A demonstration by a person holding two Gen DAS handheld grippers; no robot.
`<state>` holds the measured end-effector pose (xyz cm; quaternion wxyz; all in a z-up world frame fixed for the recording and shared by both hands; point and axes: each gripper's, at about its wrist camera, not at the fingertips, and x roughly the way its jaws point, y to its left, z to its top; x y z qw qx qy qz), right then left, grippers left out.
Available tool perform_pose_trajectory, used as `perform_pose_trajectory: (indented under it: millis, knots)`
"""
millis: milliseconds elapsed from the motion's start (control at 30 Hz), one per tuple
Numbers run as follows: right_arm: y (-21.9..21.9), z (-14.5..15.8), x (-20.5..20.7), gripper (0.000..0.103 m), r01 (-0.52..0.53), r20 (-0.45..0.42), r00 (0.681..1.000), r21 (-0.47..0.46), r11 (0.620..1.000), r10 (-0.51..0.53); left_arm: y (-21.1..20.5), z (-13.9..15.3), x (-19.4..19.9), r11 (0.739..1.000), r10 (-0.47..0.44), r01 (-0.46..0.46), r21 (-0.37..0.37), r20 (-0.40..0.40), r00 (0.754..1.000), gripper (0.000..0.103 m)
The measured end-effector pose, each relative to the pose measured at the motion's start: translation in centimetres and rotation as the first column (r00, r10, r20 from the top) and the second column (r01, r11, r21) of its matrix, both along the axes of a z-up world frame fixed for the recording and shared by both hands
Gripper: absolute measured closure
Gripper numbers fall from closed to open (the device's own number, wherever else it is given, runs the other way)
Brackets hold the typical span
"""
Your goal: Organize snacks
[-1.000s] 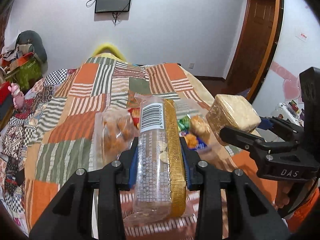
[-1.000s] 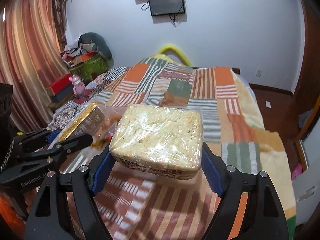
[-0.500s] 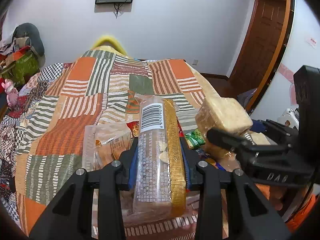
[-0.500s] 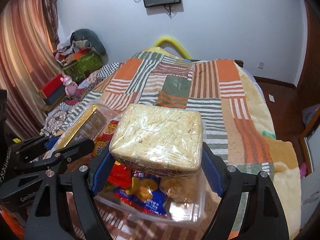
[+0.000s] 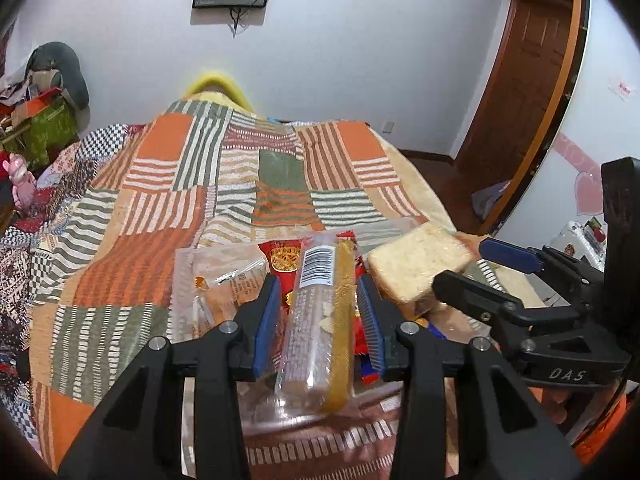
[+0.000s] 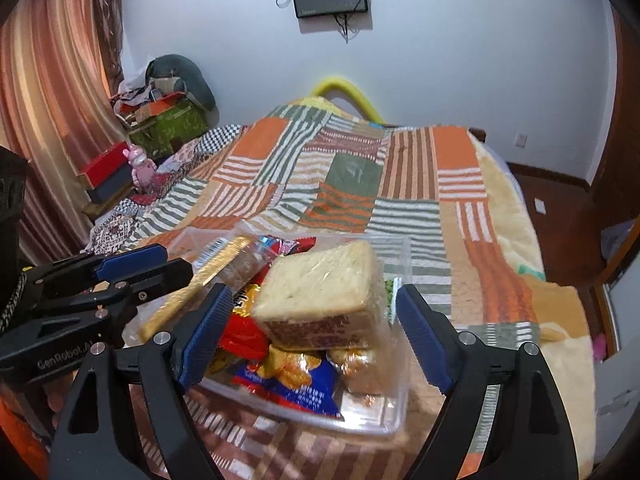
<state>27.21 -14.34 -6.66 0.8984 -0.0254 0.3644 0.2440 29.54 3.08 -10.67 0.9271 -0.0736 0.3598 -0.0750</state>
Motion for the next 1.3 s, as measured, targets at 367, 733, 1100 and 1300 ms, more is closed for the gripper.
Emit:
perform_pose_trajectory:
  millis: [367, 733, 1100, 1300]
  knots:
    - [-2.5, 7.9, -7.3, 0.021, 0.006, 0.181, 0.983, 0.06, 0.998, -0.017, 0.4, 8.6, -9.8, 0.998, 0.044, -0.053, 0.037, 0.204, 0.978, 0.064]
    - [-4.3, 13.1, -14.8, 0.011, -0.005, 0.325, 0.945, 0.138, 0.99, -0.041, -0.9, 14.8, -20.0, 0.993, 0.064, -0.098, 0.06, 0.415, 0.907, 0.037]
    - [-3.2, 13.1, -17.3, 0.0, 0.004, 0.378, 0.924, 0.138, 0.99, -0.056, -1.1, 15.4, -23.6, 0.992, 0.08, -0.118, 0.052, 0.469, 0.879, 0.01]
    - [-3.9, 12.8, -18.0, 0.0, 0.024, 0.372, 0.925, 0.156, 0.988, -0.081, -1.4, 15.0, -24.3, 0.99, 0.084, -0.126, 0.058, 0.47, 0.879, 0.001]
